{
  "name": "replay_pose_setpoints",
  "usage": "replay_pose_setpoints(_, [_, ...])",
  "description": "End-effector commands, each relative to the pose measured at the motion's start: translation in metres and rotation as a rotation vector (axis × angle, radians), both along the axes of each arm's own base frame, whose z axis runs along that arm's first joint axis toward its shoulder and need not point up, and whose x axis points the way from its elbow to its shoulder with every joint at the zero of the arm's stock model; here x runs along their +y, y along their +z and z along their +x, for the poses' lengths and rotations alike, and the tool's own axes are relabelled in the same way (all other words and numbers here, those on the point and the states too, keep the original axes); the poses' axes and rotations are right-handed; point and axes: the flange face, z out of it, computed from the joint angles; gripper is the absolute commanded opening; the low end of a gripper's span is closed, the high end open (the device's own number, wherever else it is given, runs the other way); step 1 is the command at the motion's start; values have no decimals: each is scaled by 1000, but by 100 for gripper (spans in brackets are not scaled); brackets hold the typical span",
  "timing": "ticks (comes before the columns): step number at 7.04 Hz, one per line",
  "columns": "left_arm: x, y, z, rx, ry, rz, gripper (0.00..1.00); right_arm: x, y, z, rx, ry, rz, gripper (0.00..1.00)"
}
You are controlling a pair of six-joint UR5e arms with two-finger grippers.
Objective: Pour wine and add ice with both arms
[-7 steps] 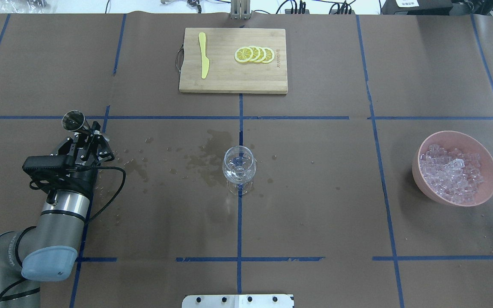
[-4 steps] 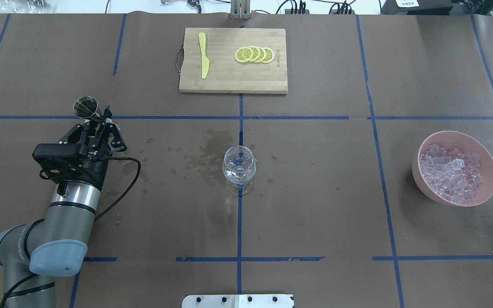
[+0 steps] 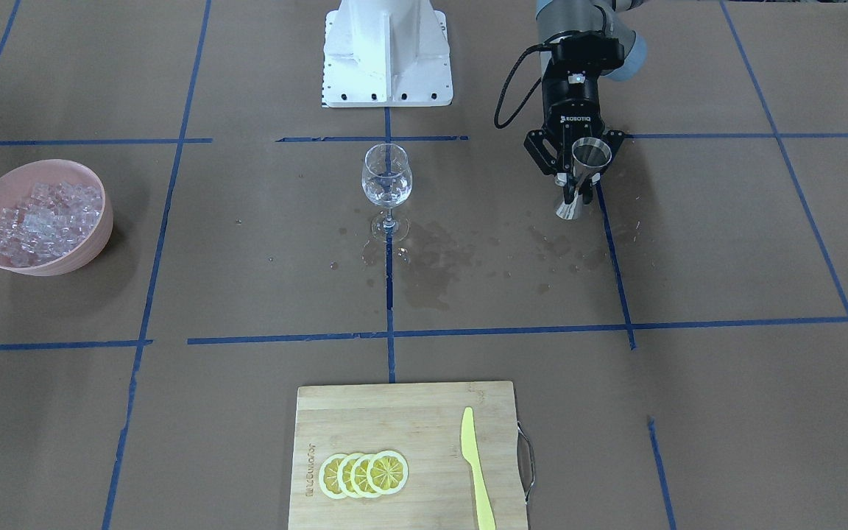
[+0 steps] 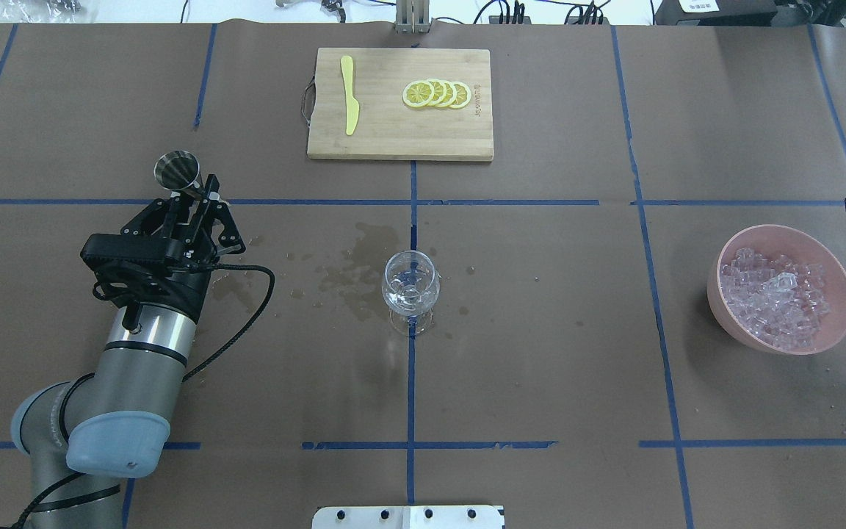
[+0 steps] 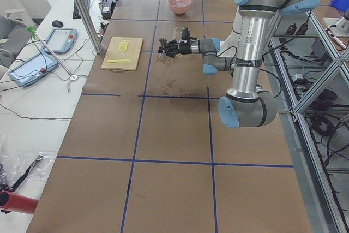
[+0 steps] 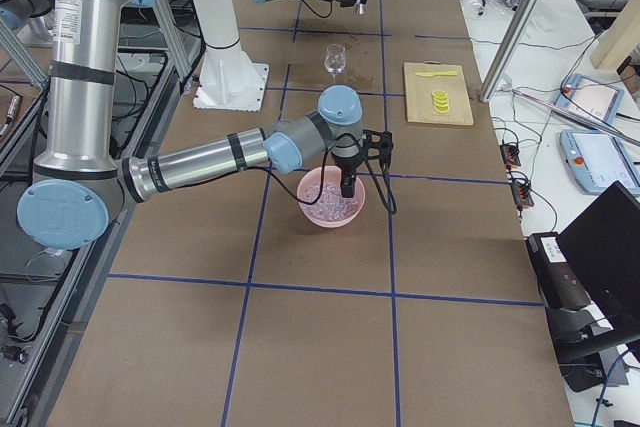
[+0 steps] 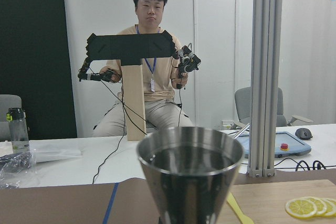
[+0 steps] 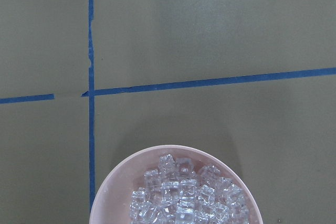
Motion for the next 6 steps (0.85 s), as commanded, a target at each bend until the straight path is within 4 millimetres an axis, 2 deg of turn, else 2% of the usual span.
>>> replay_pose_setpoints(1, [4,-14,1,8,23,9,0,0,0,-9,15,1,6,100])
replay_pose_setpoints(2, [8,-22,9,16,59,7,0,0,0,-9,15,1,6,100])
replay_pose_setpoints(4, [22,-61,36,-20,143,40,0,0,0,-9,15,1,6,100])
replay_pose_setpoints(5, [24,-72,47,-15,167,47,0,0,0,-9,15,1,6,100])
replay_pose_setpoints(6, [26,-68,56,-29,173,43,0,1,1,-8,16,1,4,100])
